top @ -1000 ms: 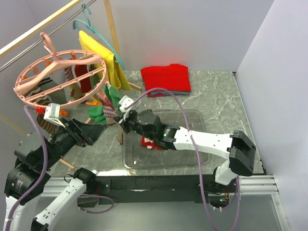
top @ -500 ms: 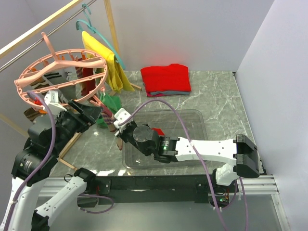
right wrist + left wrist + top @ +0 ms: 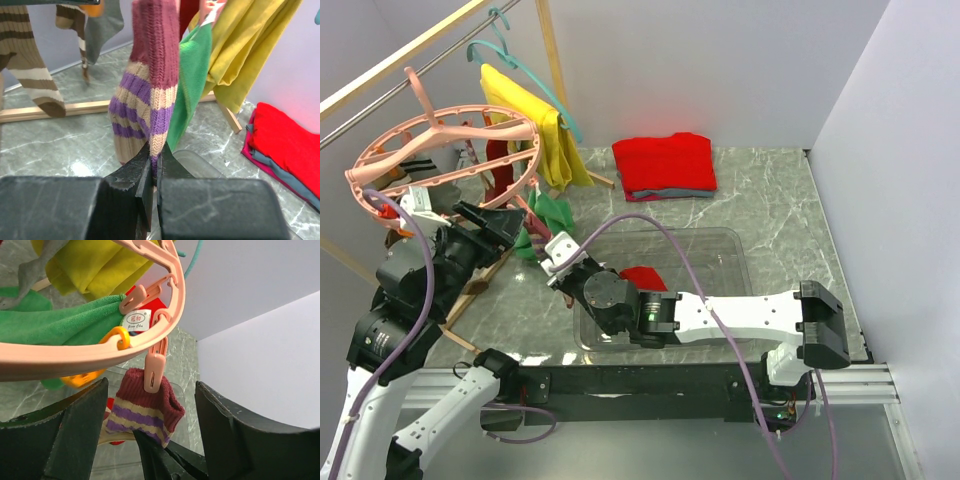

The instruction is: Remove the socks clipped to the hanger

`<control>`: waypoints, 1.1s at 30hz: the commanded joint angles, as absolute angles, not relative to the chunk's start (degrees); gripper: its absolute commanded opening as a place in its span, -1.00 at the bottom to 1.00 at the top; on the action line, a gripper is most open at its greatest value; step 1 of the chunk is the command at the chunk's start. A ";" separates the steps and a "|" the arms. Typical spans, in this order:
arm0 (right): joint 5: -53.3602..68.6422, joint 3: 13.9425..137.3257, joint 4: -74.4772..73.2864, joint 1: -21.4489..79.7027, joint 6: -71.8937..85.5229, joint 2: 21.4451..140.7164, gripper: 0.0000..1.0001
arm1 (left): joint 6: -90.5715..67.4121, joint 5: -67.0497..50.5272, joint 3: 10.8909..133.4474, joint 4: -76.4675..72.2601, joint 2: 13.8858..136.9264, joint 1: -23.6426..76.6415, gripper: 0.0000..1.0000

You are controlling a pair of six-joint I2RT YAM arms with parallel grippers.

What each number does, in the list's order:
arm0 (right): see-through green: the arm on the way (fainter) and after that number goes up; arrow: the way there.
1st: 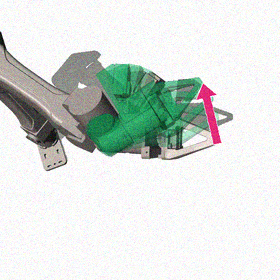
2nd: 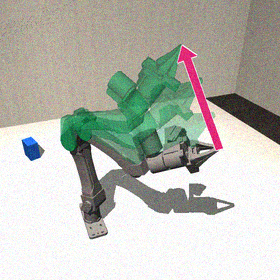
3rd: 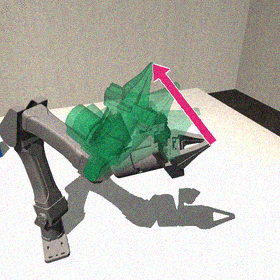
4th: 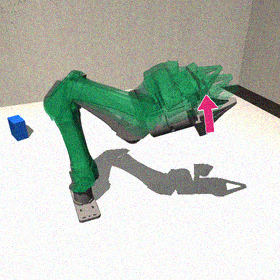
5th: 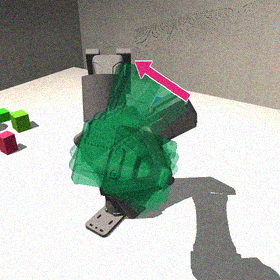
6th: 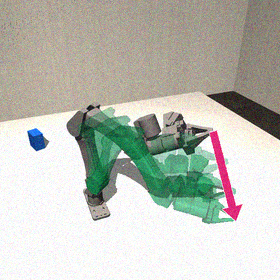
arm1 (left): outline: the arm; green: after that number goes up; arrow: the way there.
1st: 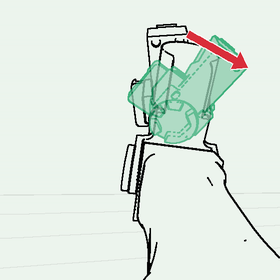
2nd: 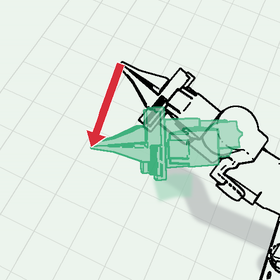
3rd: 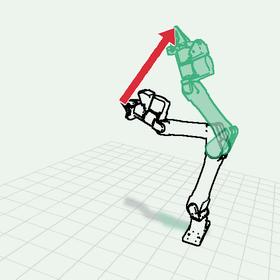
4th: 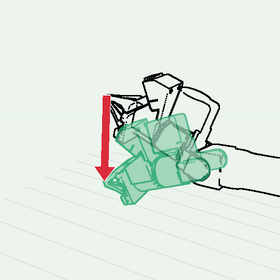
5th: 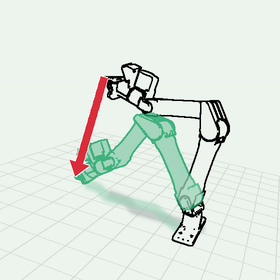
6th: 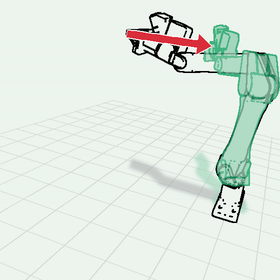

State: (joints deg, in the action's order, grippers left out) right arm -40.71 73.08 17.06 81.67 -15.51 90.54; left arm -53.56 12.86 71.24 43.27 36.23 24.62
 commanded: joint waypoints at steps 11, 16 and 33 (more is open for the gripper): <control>-17.25 82.09 0.27 81.65 -3.79 88.60 -1.00 | -38.41 -4.39 67.24 42.97 23.03 24.70 0.96; -3.44 81.74 -1.67 79.20 6.58 86.49 -1.00 | -37.09 -7.29 65.83 45.96 18.20 24.70 0.93; 13.63 81.04 0.35 73.39 16.44 85.96 -1.00 | -43.67 -4.24 65.03 45.09 17.57 24.70 0.94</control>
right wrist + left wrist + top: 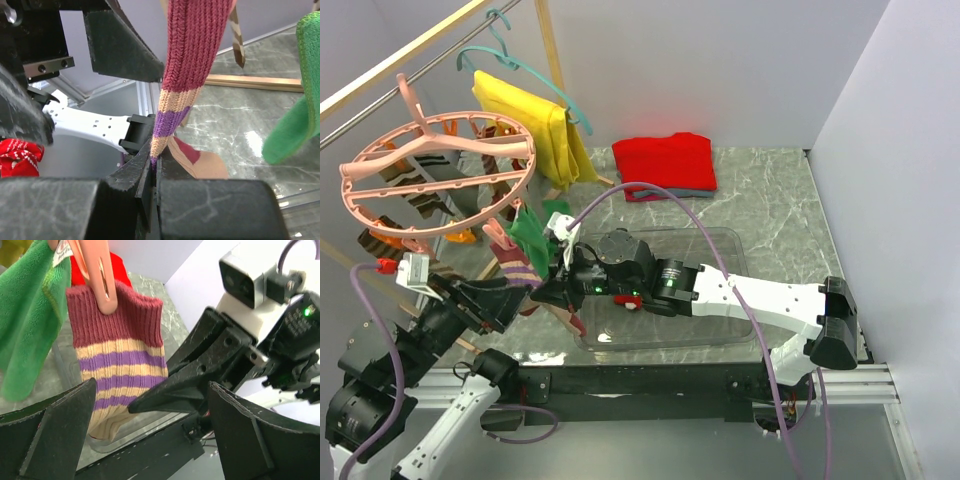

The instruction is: Remove the socks clipped to the hanger

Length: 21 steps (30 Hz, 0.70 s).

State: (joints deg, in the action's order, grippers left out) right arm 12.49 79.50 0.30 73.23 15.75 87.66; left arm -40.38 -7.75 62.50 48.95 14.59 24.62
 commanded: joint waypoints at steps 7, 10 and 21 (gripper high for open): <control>-0.23 81.47 -3.15 74.35 12.75 86.84 -1.00 | -48.24 7.11 79.87 52.82 27.59 24.70 0.93; -6.75 82.53 -4.13 75.67 9.94 87.27 -1.00 | -50.18 10.98 82.87 55.37 31.37 24.70 0.82; -42.76 85.52 1.39 82.61 -3.59 91.58 -1.00 | -52.03 14.24 80.07 52.65 36.56 24.70 0.69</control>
